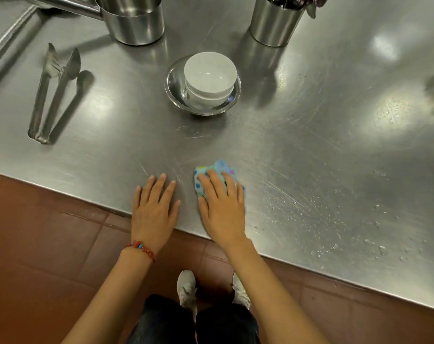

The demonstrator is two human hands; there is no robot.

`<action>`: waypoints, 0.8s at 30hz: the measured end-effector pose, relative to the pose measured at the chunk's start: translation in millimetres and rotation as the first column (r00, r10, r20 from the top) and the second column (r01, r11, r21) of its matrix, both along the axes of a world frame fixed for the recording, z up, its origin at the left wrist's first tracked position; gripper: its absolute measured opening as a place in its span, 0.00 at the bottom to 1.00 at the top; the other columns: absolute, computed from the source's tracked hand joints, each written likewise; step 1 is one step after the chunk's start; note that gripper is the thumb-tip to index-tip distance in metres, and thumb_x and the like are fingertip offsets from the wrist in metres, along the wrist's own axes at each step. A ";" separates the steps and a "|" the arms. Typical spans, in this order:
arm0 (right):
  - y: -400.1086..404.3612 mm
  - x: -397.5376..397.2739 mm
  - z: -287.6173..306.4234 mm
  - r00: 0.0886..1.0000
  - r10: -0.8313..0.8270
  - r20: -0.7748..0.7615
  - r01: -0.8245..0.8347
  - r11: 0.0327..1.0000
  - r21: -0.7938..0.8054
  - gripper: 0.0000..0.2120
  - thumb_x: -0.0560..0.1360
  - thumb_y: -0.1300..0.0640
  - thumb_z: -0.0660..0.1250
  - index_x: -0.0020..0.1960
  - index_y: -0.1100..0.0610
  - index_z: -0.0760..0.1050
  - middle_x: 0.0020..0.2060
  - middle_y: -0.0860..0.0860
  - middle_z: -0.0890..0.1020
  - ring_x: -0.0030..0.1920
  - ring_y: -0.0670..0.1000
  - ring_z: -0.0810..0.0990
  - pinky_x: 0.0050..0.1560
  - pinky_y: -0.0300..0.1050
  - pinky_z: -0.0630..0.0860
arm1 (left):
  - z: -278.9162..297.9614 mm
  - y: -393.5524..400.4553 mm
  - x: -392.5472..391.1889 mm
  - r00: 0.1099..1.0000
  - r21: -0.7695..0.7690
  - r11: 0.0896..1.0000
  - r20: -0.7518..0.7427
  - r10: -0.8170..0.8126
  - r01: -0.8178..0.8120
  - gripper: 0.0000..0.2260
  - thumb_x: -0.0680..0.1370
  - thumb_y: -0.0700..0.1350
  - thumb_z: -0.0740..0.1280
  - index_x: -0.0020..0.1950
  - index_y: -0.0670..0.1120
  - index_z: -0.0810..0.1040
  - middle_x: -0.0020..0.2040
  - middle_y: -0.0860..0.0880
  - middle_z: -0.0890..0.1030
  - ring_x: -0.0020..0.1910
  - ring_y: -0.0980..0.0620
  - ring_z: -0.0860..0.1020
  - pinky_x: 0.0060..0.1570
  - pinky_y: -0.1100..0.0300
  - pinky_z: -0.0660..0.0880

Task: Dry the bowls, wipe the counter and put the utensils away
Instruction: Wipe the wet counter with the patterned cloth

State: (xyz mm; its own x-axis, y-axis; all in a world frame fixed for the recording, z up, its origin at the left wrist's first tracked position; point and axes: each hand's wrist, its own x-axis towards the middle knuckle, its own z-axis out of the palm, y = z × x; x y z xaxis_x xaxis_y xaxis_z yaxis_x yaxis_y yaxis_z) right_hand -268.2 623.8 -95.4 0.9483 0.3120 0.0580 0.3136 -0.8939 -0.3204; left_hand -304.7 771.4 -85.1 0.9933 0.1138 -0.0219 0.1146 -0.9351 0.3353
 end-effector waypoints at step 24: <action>-82.9 -44.0 3.1 0.969 -0.247 -0.010 0.247 0.968 -0.047 0.20 0.76 0.48 0.56 0.66 0.50 0.69 0.66 0.49 0.74 0.66 0.56 0.70 0.64 0.54 0.66 | -3.9 -58.5 -0.7 0.988 0.008 0.991 0.066 -0.137 0.136 0.21 0.75 0.48 0.55 0.59 0.38 0.77 0.62 0.36 0.76 0.62 0.34 0.73 0.60 0.35 0.66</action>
